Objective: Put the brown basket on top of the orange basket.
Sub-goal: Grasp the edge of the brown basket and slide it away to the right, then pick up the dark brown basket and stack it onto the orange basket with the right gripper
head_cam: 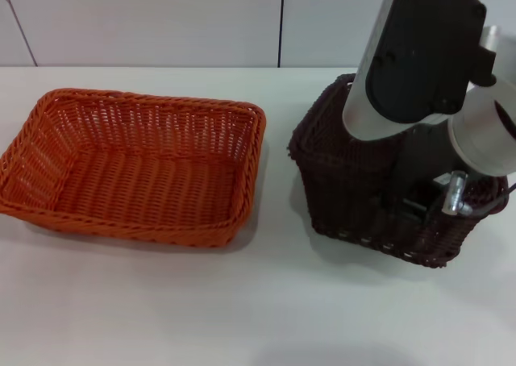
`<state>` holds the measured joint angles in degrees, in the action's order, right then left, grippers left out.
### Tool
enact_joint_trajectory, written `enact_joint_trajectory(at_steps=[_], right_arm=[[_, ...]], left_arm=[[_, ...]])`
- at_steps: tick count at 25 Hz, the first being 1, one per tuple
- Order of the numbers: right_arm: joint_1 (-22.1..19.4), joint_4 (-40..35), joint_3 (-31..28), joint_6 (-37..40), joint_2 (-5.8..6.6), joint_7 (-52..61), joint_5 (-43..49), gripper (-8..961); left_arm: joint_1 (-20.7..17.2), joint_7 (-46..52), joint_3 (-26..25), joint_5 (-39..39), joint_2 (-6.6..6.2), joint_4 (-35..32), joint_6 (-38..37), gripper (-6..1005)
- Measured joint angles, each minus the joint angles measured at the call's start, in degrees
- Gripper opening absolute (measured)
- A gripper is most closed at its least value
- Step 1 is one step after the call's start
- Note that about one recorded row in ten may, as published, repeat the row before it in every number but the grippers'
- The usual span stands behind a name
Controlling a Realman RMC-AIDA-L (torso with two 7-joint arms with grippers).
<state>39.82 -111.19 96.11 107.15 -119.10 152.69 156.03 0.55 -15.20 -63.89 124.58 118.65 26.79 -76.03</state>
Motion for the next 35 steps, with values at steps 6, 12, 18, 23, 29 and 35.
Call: enact_joint_trajectory(at_steps=[6,12,18,23,29,35], right_arm=[[0.53,-1.96,0.09,0.13,0.03,0.08,1.14,192],[2.26,-3.71,0.71,0.67,0.03,0.14,4.38,194],[3.53,-4.09,1.2,1.07,-0.06,0.15,4.69,197],[3.45,-5.48,3.06,-1.29,-0.05,-0.79,6.17,199],[3.83,-6.3,6.02,-3.3,0.06,-4.24,7.67,201],[3.88,-6.47,12.19,-7.38,0.0,-9.62,11.18,204]], left_arm=[[0.16,0.0,0.0,0.16,-0.05,0.02,0.0,783],[0.06,0.0,0.0,0.28,-0.09,0.02,-0.04,783],[-0.08,0.0,0.0,0.3,-0.09,-0.06,-0.27,783],[-0.09,0.0,0.55,0.01,-0.04,-0.16,-0.28,783],[-0.02,0.0,0.73,0.04,-0.01,-0.16,-0.34,783],[-0.13,0.0,1.47,-0.06,0.1,-0.16,-0.35,783]])
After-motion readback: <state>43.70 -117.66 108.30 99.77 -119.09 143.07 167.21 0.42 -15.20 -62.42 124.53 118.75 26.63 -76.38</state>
